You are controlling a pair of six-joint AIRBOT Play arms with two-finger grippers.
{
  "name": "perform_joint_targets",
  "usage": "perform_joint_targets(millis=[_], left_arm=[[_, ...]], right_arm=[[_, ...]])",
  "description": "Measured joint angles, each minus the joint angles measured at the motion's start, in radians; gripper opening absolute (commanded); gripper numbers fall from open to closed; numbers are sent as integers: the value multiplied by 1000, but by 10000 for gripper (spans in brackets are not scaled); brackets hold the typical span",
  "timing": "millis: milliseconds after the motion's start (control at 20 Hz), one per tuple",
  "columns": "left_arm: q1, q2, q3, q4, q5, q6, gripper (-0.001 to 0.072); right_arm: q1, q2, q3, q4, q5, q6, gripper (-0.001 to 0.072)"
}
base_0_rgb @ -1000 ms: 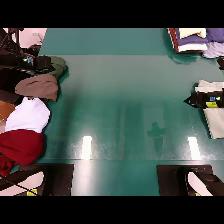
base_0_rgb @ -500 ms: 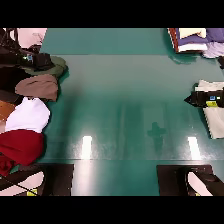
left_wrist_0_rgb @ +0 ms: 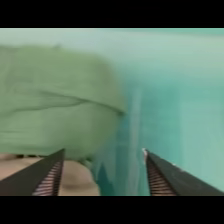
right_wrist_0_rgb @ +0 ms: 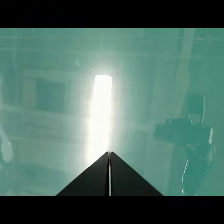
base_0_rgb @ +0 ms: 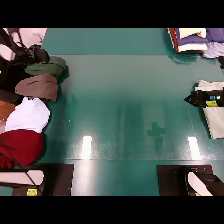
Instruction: Fold the shirts.
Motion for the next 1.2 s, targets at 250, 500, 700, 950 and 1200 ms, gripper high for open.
perform_joint_targets(millis=[250, 500, 700, 950, 1200], left_arm=[[13, -228, 131, 16, 20, 0, 619], [15, -317, 184, 21, 24, 1, 27], [15, -335, 263, 23, -42, 3, 24], [7, -243, 453, 21, -193, 2, 24], [-92, 53, 528, 8, -281, 31, 24]], right_arm=[[0, 0, 0, 3, 1, 6, 17], [0, 0, 0, 3, 3, 15, 18], [0, 0, 0, 3, 7, 18, 18], [0, 0, 63, 3, -18, 21, 17], [0, -15, 259, -3, -64, 15, 17]])
